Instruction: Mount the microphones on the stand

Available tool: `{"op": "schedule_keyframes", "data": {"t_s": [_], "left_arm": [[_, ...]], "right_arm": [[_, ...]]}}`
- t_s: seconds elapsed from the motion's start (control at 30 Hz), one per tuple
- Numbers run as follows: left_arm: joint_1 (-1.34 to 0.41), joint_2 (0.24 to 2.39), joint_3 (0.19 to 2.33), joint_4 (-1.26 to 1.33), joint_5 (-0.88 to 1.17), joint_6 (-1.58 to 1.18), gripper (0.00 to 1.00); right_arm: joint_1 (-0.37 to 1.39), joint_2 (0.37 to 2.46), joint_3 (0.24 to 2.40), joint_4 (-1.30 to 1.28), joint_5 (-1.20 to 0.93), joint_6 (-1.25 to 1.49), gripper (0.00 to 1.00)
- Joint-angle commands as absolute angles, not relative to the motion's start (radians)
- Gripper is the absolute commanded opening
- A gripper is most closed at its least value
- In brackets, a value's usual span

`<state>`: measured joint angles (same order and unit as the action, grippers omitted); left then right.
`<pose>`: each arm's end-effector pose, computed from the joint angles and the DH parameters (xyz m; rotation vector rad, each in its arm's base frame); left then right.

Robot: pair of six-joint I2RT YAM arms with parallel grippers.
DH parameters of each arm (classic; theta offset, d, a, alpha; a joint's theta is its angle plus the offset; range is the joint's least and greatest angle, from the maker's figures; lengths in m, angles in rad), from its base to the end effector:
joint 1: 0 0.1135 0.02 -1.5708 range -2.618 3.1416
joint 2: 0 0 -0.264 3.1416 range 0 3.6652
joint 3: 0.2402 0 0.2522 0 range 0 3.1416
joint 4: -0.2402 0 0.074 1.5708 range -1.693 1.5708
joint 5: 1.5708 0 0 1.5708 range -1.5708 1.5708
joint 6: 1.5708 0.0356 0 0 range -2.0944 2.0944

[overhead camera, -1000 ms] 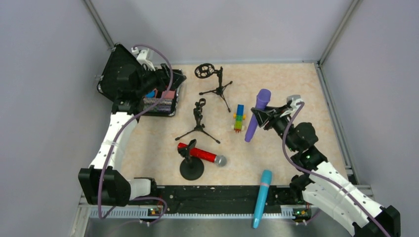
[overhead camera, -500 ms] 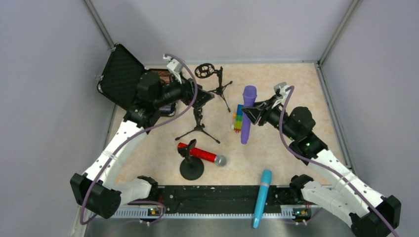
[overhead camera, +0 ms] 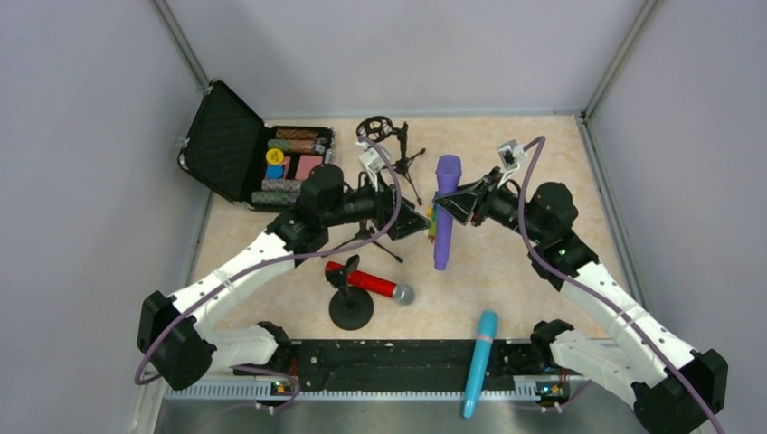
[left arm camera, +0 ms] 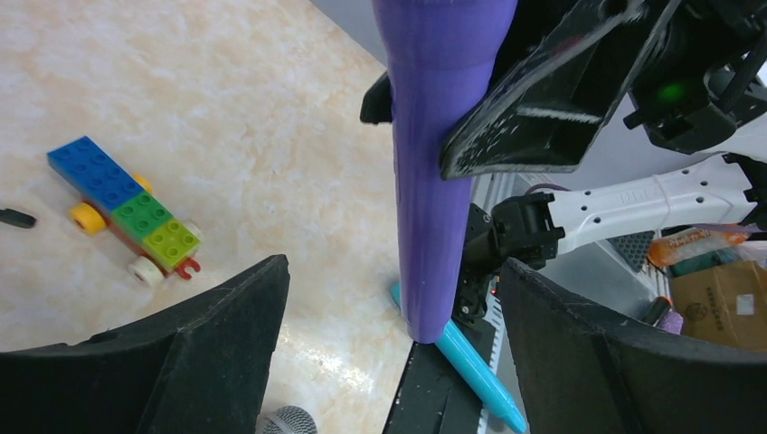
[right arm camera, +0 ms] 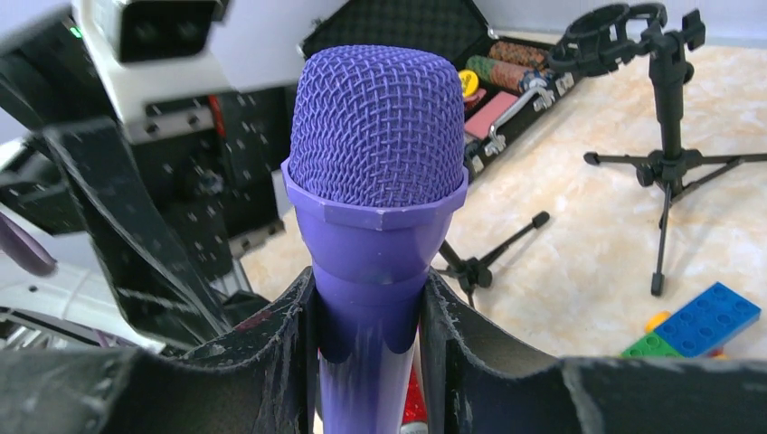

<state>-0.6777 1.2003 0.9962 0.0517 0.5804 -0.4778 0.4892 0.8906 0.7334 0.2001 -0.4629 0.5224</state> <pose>0.2051 -0.1902 0.3529 0.6514 1.7799 -1.3198 0.1788 0.1132 0.3442 -0.3674 1.6083 1.1405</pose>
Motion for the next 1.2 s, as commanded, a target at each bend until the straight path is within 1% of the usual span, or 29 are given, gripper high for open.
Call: {"op": "schedule_keyframes", "data": {"t_s": [0.0, 0.13, 0.3, 0.37, 0.47, 0.57, 0.6, 0.7, 0.77, 0.8, 0.83, 0.9, 0.93, 0.97, 1.0, 1.07, 1.17], "left_arm": [[-0.716, 1.222, 0.947, 0.225, 0.555, -0.543, 0.9], [-0.765, 1.262, 0.939, 0.269, 0.551, -0.557, 0.88], [-0.8, 1.311, 0.941, 0.367, 0.563, -0.593, 0.87], [-0.813, 1.332, 0.956, 0.373, 0.566, -0.592, 0.84], [-0.822, 1.363, 0.97, 0.374, 0.576, -0.591, 0.72], [-0.822, 1.374, 0.97, 0.375, 0.574, -0.597, 0.53], [-0.822, 1.374, 0.971, 0.369, 0.566, -0.598, 0.46], [-0.823, 1.366, 0.973, 0.355, 0.549, -0.591, 0.19], [-0.822, 1.351, 0.973, 0.334, 0.528, -0.578, 0.03], [-0.822, 1.341, 0.973, 0.321, 0.511, -0.57, 0.0], [-0.822, 1.331, 0.971, 0.308, 0.495, -0.563, 0.0], [-0.822, 1.309, 0.966, 0.283, 0.455, -0.548, 0.0], [-0.822, 1.297, 0.962, 0.272, 0.435, -0.541, 0.0], [-0.822, 1.285, 0.957, 0.264, 0.415, -0.536, 0.0], [-0.823, 1.274, 0.95, 0.26, 0.403, -0.532, 0.0], [-0.822, 1.25, 0.936, 0.253, 0.384, -0.527, 0.0], [-0.822, 1.224, 0.916, 0.245, 0.373, -0.525, 0.0]], "right_arm": [[0.472, 0.893, 0.807, 0.296, -0.481, 0.588, 0.0], [0.473, 0.891, 0.795, 0.36, -0.464, 0.638, 0.0], [0.473, 0.88, 0.784, 0.377, -0.395, 0.668, 0.0], [0.472, 0.874, 0.776, 0.385, -0.375, 0.676, 0.0], [0.473, 0.86, 0.765, 0.384, -0.346, 0.681, 0.0], [0.473, 0.853, 0.763, 0.373, -0.335, 0.684, 0.0], [0.473, 0.854, 0.764, 0.369, -0.337, 0.684, 0.0], [0.473, 0.871, 0.794, 0.319, -0.373, 0.672, 0.01], [0.473, 0.893, 0.824, 0.268, -0.407, 0.649, 0.08], [0.472, 0.903, 0.836, 0.244, -0.42, 0.64, 0.23], [0.472, 0.912, 0.845, 0.23, -0.436, 0.632, 0.36], [0.47, 0.922, 0.852, 0.223, -0.472, 0.628, 0.59], [0.467, 0.925, 0.853, 0.221, -0.488, 0.629, 0.68], [0.466, 0.928, 0.855, 0.222, -0.501, 0.632, 0.75], [0.463, 0.93, 0.856, 0.222, -0.517, 0.636, 0.81], [0.451, 0.934, 0.854, 0.235, -0.562, 0.649, 0.86], [0.419, 0.944, 0.841, 0.291, -0.651, 0.695, 0.9]]}}
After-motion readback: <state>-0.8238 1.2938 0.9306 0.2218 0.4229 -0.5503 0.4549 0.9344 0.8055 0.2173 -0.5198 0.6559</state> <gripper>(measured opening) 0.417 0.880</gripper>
